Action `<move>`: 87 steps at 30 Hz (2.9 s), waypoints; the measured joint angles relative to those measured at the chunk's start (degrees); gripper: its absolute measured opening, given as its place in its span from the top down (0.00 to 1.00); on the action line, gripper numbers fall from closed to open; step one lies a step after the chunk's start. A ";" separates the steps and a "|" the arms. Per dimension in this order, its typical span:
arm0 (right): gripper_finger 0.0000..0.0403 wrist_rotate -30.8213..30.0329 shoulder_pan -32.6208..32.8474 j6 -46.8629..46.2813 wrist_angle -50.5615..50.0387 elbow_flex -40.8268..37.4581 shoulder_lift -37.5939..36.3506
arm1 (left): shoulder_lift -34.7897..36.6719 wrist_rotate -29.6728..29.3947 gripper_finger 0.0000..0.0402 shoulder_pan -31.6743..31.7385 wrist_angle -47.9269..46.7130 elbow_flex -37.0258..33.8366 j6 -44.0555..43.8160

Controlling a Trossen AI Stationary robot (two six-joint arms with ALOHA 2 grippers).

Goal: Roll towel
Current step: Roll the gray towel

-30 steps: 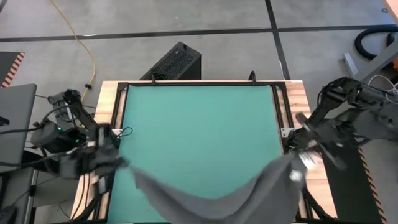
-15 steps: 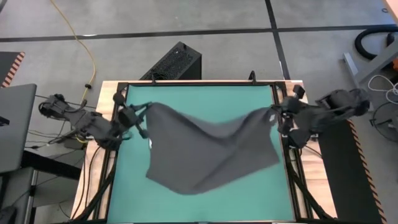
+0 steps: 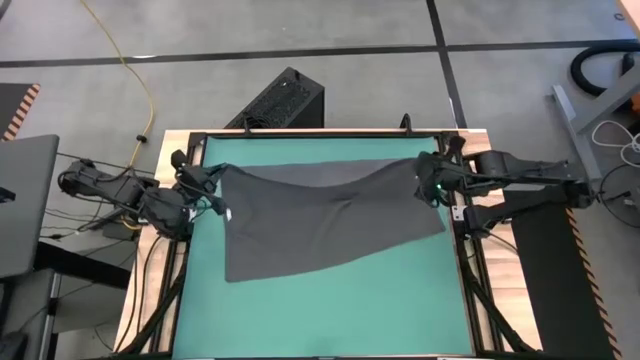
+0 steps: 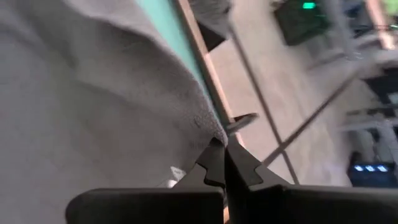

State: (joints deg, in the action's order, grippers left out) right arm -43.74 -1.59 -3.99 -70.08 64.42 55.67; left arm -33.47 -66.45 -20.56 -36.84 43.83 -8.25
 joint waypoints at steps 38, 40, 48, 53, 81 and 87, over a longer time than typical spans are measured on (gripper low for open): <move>0.97 23.58 -20.34 29.64 3.60 -0.02 16.82 | 6.27 26.72 1.00 -0.02 -29.42 6.29 -19.74; 0.97 27.08 -19.79 28.08 -0.18 -0.02 16.82 | 6.27 31.82 1.00 -0.02 -28.89 5.00 -21.65; 0.97 36.15 -17.93 21.09 -11.99 -0.02 16.78 | 6.12 49.79 1.00 -0.04 -22.09 -6.73 -30.58; 0.97 36.48 -16.20 18.70 -14.72 -0.09 16.80 | 6.10 61.50 1.00 -0.04 -12.56 -14.15 -33.89; 0.97 42.47 -0.44 15.62 -11.30 -15.21 16.87 | -5.66 65.68 1.00 -8.32 1.35 -18.99 -43.41; 0.97 44.06 3.12 16.06 -11.30 -15.21 16.87 | -6.06 66.24 1.00 -9.94 1.64 -18.99 -46.58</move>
State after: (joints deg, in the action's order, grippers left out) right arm 0.32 1.53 12.08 -81.38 49.21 72.53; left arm -39.53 -0.21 -30.49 -35.20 24.84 -54.83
